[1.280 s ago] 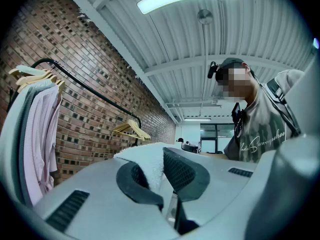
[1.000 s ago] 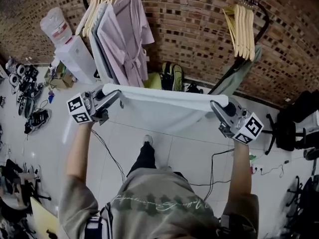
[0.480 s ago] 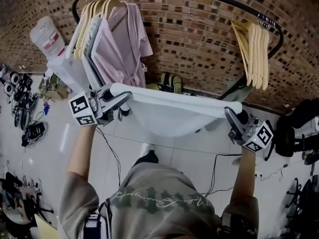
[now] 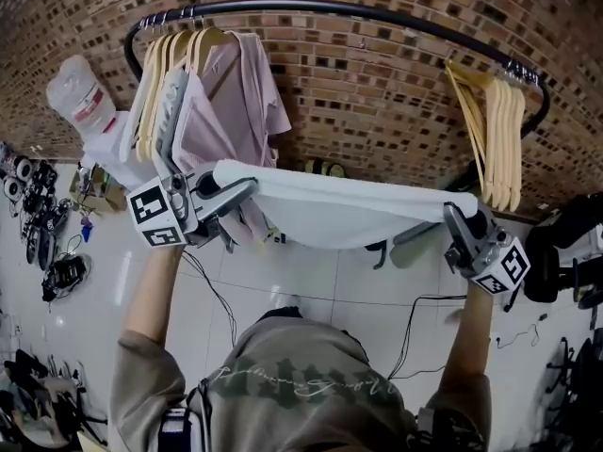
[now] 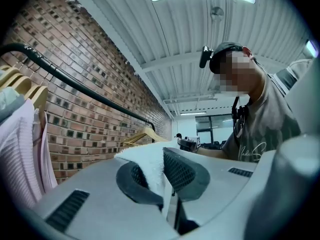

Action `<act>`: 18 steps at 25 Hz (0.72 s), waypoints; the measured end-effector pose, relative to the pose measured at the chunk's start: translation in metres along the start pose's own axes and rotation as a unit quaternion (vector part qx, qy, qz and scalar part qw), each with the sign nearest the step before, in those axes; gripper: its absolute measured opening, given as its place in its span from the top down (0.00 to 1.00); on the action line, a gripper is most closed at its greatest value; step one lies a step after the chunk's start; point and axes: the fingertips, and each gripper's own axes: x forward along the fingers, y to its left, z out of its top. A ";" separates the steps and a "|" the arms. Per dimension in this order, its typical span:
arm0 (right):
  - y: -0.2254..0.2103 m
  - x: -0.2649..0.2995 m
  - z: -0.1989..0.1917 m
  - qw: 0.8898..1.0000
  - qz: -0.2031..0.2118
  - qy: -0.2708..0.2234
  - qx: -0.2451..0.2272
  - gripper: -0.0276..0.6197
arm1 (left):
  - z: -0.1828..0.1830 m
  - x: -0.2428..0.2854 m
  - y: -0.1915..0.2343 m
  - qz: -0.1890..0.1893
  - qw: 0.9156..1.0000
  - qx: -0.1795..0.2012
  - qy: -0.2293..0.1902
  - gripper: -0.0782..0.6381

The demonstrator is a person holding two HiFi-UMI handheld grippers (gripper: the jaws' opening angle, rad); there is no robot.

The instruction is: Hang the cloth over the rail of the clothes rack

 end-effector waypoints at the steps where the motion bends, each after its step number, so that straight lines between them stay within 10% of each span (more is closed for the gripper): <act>1: -0.004 0.004 0.001 1.000 -0.002 0.000 -0.002 0.92 | 0.000 0.000 0.007 -0.010 1.000 0.001 0.002 0.87; 18: -0.065 0.042 0.027 0.997 0.066 0.036 0.026 0.92 | 0.043 0.021 0.074 -0.015 0.999 -0.030 0.014 0.87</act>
